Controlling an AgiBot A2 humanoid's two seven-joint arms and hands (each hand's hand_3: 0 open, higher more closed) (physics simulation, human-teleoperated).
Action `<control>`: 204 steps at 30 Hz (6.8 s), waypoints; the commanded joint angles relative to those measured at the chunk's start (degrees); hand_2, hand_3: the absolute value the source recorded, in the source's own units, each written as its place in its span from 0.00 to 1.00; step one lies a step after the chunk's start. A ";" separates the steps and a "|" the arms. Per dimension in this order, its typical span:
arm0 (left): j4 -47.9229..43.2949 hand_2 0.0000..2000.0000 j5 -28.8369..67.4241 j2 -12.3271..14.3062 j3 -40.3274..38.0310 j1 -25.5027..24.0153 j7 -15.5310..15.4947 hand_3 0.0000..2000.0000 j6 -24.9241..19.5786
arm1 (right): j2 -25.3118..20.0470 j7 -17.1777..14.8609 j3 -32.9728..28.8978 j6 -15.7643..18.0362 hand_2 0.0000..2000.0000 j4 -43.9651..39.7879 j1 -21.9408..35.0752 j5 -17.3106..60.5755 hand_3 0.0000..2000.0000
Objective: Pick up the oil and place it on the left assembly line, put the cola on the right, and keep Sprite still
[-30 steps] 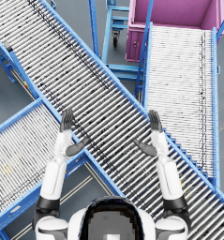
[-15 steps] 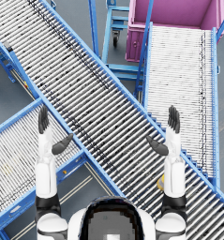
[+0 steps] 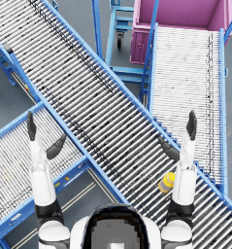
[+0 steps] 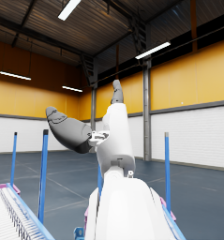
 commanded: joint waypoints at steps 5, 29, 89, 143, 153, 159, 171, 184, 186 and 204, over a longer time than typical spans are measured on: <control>0.42 0.00 0.05 -0.12 -0.13 0.99 0.00 0.00 0.00 | -0.04 0.00 0.12 0.00 0.00 -0.43 1.37 0.05 0.00; -0.57 0.00 0.06 1.07 0.06 -0.94 0.00 0.00 0.00 | -1.42 0.00 -1.39 0.00 0.00 0.30 -1.26 0.05 0.00; 0.70 0.00 0.05 3.58 1.84 -4.81 0.00 0.00 0.00 | -3.17 0.00 12.97 0.00 0.00 -9.76 -20.15 0.05 0.00; 2.77 0.00 9.26 5.82 19.16 -6.23 0.00 0.00 0.00 | -10.11 -0.22 24.44 13.03 1.00 -19.82 12.51 0.09 1.00; 6.23 0.00 11.57 8.39 26.52 -3.80 0.00 0.00 0.00 | -12.57 -0.32 34.57 12.39 1.00 -19.09 13.29 0.10 1.00; 7.23 0.00 11.64 9.39 26.73 -3.20 0.00 0.00 0.00 | -11.90 -0.08 40.12 12.87 1.00 -18.50 10.77 0.11 1.00; 5.16 1.00 11.60 9.75 23.55 -5.48 -0.18 1.00 -4.02 | -12.75 -0.33 37.39 6.38 0.00 -18.14 9.84 0.14 0.67; 11.91 1.00 11.64 10.96 -3.26 -9.66 0.07 1.00 -3.27 | -12.58 -0.01 30.88 0.36 0.00 -16.05 6.67 0.07 0.00; 13.97 1.00 11.63 11.49 -7.12 -10.95 -0.01 1.00 -3.17 | -13.09 0.00 31.36 0.19 0.00 -16.70 7.05 0.07 0.00; 19.77 0.00 11.58 10.44 -33.13 -13.67 0.01 0.00 -0.09 | -12.14 0.00 36.25 0.00 0.00 -18.21 9.78 0.09 0.00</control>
